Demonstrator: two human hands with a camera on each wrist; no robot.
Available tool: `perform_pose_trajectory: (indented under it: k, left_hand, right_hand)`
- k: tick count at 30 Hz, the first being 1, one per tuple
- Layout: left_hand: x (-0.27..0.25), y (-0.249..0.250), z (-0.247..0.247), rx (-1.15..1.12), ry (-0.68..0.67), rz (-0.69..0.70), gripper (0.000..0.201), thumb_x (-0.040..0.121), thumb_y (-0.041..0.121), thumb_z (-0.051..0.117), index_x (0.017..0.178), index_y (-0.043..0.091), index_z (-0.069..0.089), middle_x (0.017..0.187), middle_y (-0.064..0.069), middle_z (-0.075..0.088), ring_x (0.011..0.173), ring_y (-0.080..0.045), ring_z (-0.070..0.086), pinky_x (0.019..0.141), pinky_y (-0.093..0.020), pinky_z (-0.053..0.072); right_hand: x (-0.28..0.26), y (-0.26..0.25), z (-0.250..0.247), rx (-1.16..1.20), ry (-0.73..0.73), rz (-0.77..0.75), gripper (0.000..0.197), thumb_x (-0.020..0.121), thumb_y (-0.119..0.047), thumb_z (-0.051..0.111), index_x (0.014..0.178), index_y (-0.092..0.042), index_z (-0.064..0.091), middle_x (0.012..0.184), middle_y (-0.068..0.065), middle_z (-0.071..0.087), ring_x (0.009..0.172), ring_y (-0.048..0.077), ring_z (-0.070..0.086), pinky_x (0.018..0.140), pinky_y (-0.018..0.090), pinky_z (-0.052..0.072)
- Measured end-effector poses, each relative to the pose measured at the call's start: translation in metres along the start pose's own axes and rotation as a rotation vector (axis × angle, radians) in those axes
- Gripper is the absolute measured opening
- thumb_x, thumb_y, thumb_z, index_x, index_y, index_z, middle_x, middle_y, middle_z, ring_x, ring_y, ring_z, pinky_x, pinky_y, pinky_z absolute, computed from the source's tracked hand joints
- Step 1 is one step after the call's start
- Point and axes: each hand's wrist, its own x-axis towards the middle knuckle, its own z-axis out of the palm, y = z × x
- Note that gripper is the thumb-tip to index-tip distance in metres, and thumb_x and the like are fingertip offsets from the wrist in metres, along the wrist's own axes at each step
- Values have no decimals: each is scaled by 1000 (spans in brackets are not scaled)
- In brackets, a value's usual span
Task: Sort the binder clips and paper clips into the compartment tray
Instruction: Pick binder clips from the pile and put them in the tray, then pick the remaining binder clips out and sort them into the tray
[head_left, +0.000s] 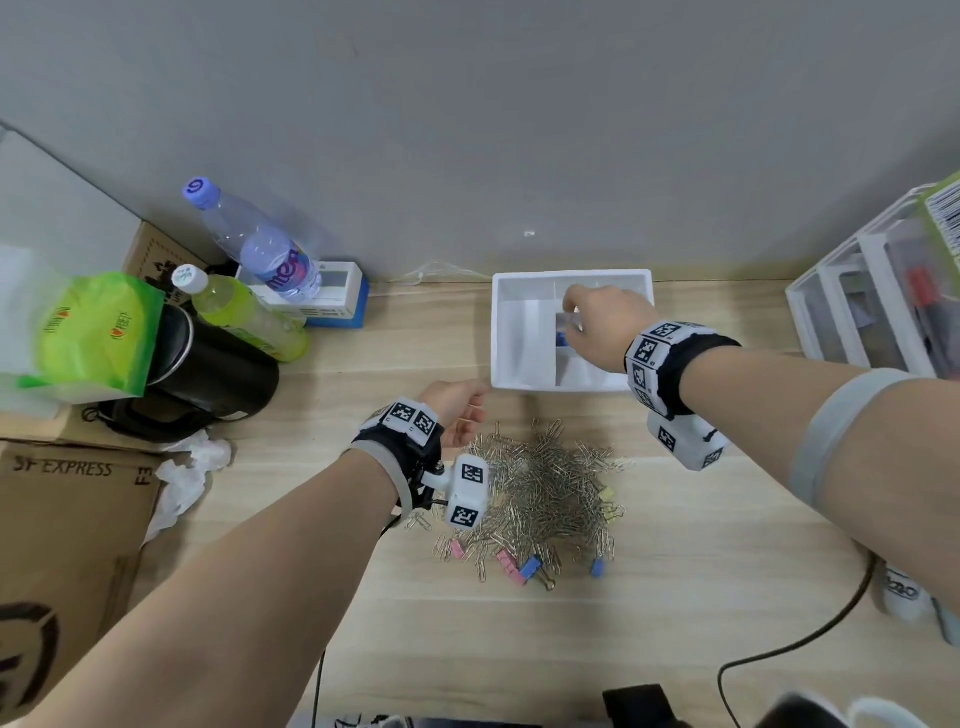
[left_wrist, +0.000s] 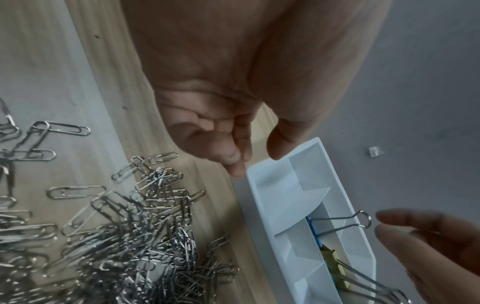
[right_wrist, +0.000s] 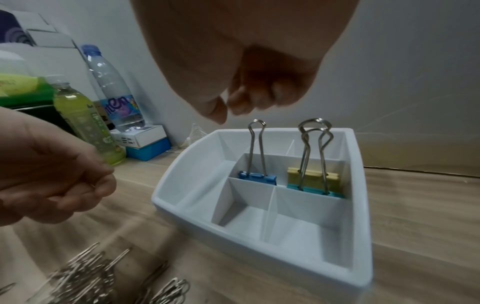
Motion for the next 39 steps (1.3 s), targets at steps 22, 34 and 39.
perform_pose_trajectory:
  k: [22, 34, 39]
  left_hand:
    - [-31, -103, 42, 543, -146, 154, 19, 79, 25, 78, 89, 10, 72, 64, -3, 63, 49, -13, 52, 49, -24, 47]
    - [-44, -141, 67, 710, -91, 279, 21, 66, 10, 82, 79, 6, 66, 58, -2, 71, 53, -13, 70, 46, -19, 51]
    - [-44, -139, 65, 1120, -39, 409, 27, 57, 31, 79, 76, 28, 61, 68, 11, 59, 59, -10, 56, 52, -26, 49]
  right_hand:
    - [-123, 24, 115, 77, -311, 79, 15, 84, -32, 67, 87, -18, 63, 86, -1, 65, 80, 20, 61, 68, 28, 49]
    - [-139, 20, 124, 169, -194, 168, 35, 76, -32, 63, 102, -10, 68, 100, 8, 69, 90, 27, 64, 78, 35, 56]
    - [-142, 27, 115, 190, -190, 202, 34, 83, -35, 61, 93, -3, 67, 94, 15, 69, 87, 30, 63, 75, 36, 55]
